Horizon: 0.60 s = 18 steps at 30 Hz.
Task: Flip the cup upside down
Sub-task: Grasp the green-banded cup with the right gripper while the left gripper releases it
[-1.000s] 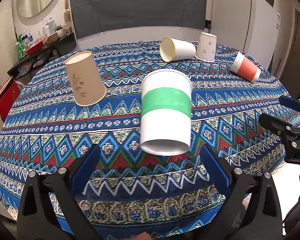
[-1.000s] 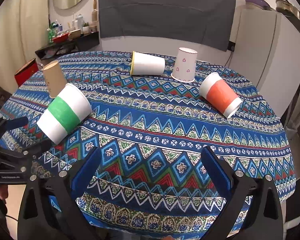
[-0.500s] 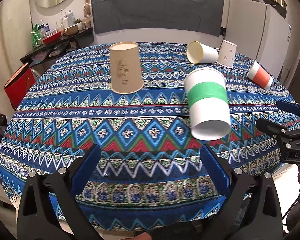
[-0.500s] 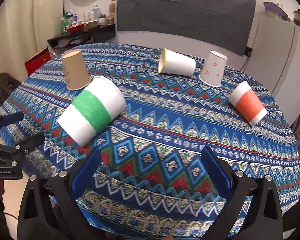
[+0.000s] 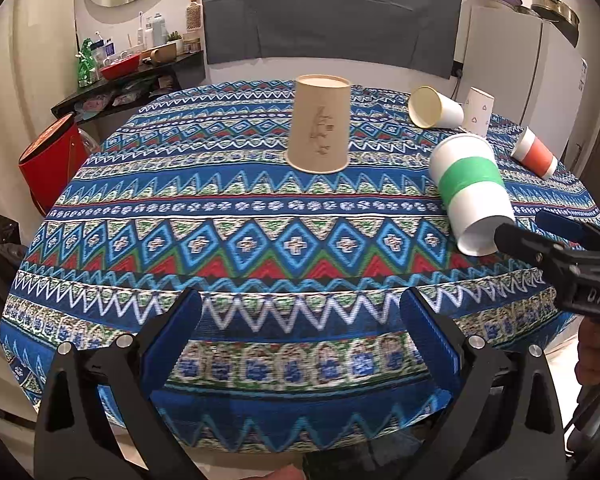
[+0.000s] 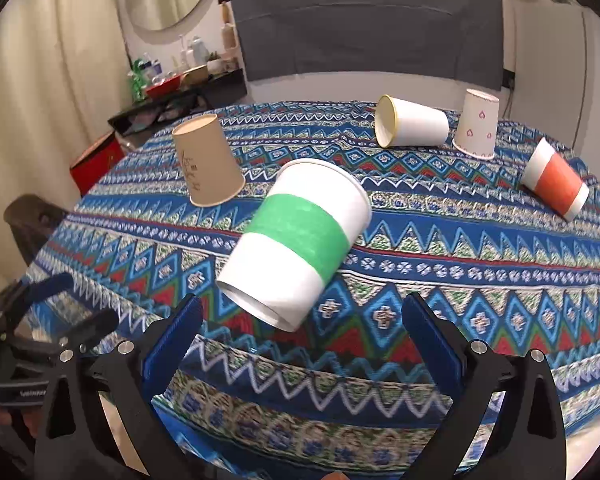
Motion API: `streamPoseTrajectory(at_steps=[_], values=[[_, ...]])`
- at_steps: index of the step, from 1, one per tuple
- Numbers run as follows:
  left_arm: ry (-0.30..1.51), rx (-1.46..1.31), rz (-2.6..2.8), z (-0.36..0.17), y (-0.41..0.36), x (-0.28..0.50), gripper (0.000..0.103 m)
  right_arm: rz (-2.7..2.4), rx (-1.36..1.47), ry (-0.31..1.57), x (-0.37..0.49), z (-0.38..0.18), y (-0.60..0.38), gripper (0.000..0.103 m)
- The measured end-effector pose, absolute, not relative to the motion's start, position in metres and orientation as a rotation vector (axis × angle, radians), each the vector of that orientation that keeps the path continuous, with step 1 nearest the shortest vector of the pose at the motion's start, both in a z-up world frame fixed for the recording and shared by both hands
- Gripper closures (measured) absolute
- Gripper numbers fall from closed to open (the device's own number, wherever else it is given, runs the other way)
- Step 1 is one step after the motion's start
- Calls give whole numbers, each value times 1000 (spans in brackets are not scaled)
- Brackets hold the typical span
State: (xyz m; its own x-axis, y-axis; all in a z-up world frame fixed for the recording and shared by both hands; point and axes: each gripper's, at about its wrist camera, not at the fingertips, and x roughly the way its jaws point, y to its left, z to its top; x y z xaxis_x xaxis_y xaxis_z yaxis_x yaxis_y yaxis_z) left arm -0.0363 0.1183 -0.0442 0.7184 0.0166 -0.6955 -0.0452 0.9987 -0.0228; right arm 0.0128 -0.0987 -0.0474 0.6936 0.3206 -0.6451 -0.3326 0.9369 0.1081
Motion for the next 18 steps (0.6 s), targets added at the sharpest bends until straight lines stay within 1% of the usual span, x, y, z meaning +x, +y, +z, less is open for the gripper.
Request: streamPoseTrajectory(at_steps=[10,18], values=[[742,-36,8,-46,147,-41,6,264,131,712,23,-77,-91,8],[728,-73,-16,-49,162,-42,6,201,107,688,31,-75,-82,9]])
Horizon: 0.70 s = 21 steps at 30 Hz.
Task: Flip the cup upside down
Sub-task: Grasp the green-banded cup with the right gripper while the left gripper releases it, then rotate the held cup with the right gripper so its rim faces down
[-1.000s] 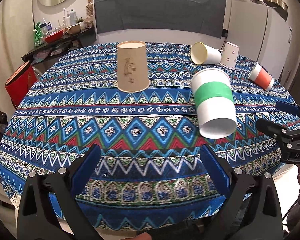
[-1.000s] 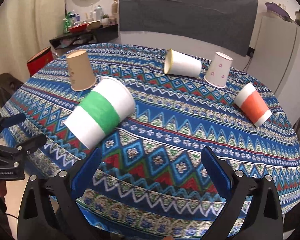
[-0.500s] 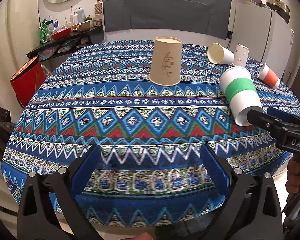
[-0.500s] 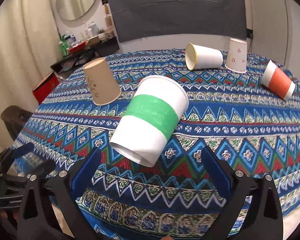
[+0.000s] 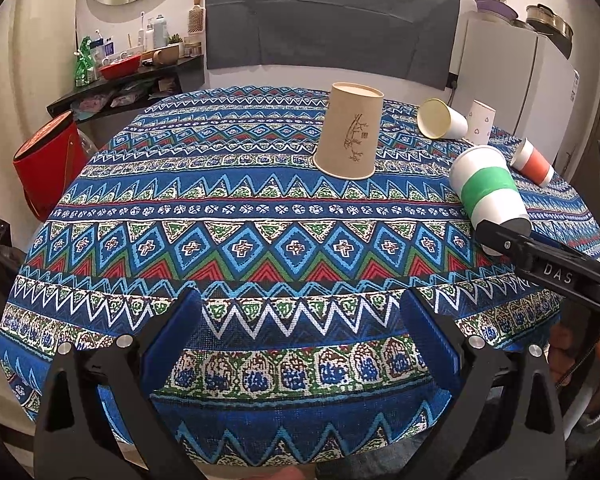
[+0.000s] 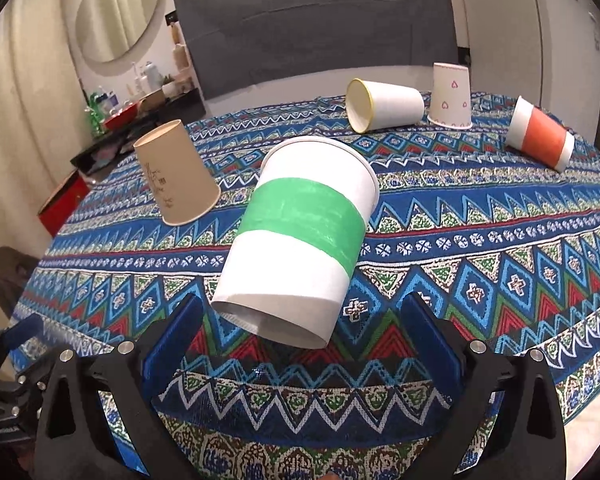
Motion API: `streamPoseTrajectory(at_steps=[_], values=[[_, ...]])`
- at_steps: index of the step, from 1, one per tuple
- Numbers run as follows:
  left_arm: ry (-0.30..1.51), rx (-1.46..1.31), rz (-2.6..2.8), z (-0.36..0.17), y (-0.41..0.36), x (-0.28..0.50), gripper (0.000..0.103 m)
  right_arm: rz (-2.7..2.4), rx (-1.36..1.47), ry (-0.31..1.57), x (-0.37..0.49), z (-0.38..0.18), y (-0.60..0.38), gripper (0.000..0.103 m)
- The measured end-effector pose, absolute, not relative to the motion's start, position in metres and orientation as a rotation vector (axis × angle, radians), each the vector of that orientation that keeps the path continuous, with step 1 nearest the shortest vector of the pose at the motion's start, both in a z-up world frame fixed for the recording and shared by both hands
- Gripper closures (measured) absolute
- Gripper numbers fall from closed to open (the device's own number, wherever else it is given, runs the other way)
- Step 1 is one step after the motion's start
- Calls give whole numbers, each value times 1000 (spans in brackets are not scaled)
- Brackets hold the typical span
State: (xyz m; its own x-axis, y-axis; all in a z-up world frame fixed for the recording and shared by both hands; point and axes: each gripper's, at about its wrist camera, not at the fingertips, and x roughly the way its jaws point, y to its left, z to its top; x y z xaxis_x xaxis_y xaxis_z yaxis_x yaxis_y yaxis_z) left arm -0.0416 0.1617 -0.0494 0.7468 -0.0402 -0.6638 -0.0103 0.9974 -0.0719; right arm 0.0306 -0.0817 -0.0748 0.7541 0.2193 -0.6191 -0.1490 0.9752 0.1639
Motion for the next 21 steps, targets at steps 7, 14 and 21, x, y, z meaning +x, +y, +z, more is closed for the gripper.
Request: streamPoseTrajectory(at_steps=[7,14,21], values=[[721,-93,-27,-51,169,-42,6,163,80,648,26,-65,-88,49],[734,-91,-32,-53,167,-42,6,149,88,650,31,-57,-121,49],[734,-69,-42,-46,145,-37,6,143,98,647,27,-44,-143,49]])
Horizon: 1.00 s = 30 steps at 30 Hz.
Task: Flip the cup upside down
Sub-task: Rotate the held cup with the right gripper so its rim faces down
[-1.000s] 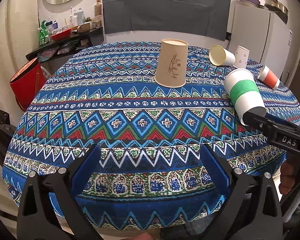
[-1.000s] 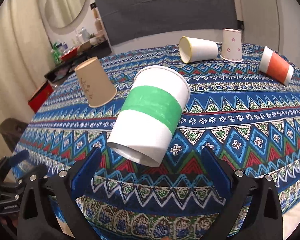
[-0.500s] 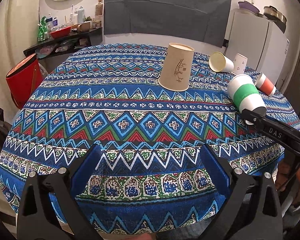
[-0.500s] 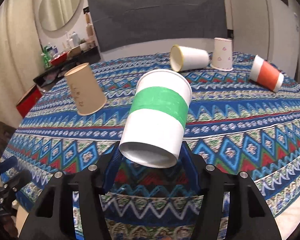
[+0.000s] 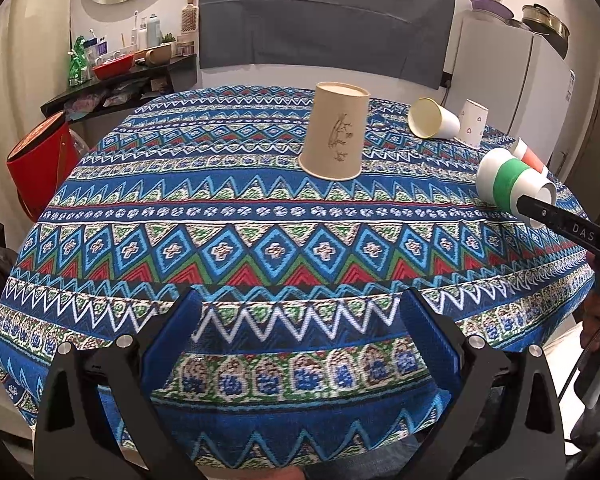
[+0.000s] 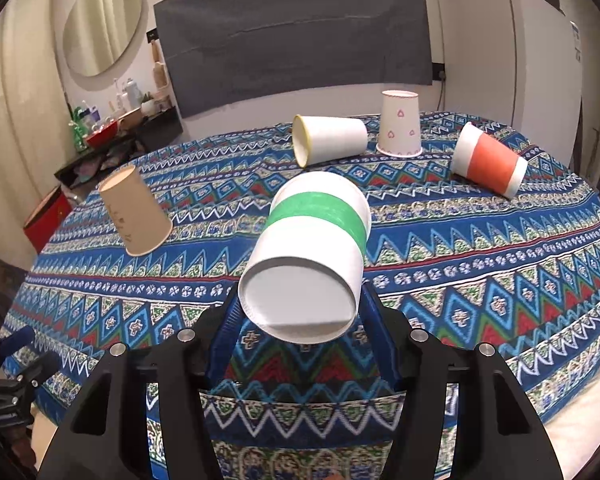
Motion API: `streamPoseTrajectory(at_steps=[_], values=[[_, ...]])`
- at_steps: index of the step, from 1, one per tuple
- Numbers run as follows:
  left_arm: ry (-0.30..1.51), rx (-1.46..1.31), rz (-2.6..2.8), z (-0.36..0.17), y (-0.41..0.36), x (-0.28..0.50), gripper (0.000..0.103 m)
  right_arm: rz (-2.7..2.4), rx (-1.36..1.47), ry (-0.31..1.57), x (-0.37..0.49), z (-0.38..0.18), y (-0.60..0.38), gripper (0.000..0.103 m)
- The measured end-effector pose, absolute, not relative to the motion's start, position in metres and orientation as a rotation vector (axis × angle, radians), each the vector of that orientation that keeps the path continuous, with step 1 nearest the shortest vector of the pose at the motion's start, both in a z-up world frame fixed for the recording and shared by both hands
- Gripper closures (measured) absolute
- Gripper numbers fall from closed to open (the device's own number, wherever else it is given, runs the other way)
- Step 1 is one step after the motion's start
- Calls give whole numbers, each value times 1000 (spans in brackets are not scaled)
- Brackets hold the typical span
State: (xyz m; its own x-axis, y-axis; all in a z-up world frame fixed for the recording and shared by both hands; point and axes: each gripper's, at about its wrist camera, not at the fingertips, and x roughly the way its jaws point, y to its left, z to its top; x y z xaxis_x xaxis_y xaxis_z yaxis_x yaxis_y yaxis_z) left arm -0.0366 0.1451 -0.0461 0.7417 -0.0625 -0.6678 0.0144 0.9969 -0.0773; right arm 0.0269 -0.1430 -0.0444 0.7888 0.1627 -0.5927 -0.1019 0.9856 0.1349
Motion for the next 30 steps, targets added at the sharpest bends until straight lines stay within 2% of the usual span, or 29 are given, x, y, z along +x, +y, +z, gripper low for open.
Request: streamPoseTrajectory(at_steps=[13,30], values=[[726,-25,-73,-34,102,-19,6,154,90,660,36,-33,-171,50],[724,-26,-72,-24,83,10,6,185,44,706,67,-24,-174,49]])
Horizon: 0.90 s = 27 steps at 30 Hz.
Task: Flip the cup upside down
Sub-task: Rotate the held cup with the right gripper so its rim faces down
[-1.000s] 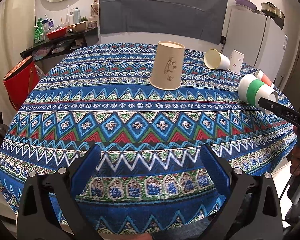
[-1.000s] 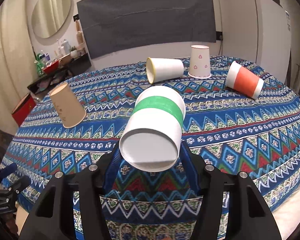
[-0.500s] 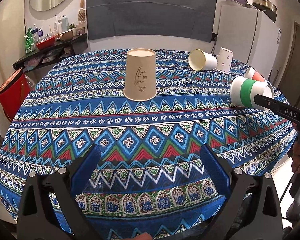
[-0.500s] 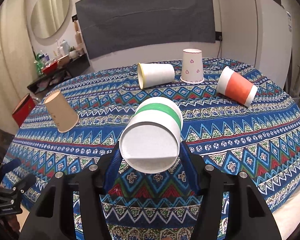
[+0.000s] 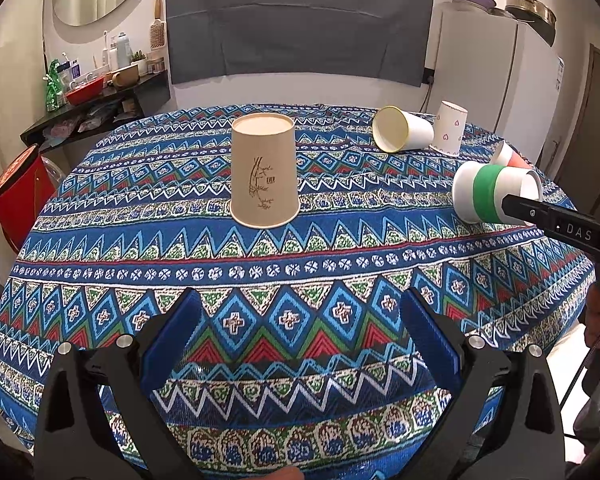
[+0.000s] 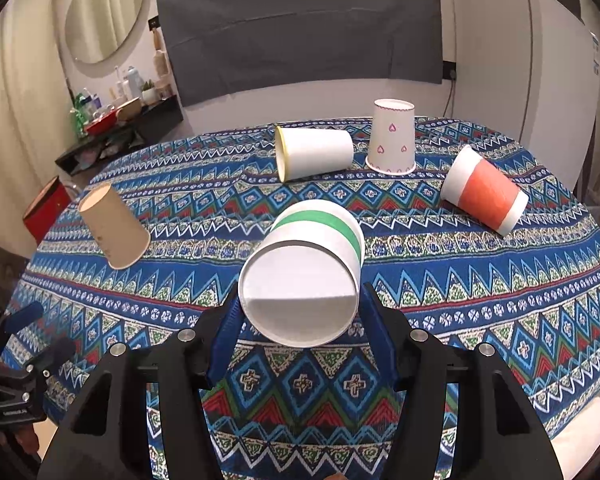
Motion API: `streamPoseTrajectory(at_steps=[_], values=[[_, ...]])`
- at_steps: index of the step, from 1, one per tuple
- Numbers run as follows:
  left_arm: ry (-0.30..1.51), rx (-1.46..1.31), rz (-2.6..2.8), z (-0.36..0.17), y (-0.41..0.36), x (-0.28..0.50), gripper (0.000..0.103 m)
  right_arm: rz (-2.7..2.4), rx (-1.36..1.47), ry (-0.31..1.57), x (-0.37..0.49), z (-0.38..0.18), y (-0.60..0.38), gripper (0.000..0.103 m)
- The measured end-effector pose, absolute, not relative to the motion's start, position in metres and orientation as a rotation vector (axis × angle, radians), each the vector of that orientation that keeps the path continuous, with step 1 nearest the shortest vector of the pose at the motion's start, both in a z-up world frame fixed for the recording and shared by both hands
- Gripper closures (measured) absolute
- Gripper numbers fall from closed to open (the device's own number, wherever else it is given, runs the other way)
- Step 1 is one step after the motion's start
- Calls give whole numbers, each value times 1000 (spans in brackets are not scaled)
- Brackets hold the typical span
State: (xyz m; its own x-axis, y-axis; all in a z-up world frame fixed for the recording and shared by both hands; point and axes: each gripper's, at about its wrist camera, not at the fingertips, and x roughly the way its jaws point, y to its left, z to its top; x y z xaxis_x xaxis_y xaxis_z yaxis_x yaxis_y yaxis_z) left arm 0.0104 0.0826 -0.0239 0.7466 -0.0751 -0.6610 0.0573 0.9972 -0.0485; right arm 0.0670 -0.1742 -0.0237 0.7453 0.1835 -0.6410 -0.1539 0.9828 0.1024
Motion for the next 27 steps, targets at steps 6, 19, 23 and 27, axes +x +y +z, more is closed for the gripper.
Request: streamPoseTrajectory(at_steps=[6,19,23,27], values=[[735,-35,-73,-25,76,23,6,197,14,711,84,-18,-174,49],[746,-22,-49,-23,60,44,6,249,-9,732,110,-20,-172,49],[755,-17,-44,-24,54,49,6,267,-22,739,115,-23,-170,49],[767,-8,-37,-26,48,54,6,284,-20,744,119,-25,-172,44]])
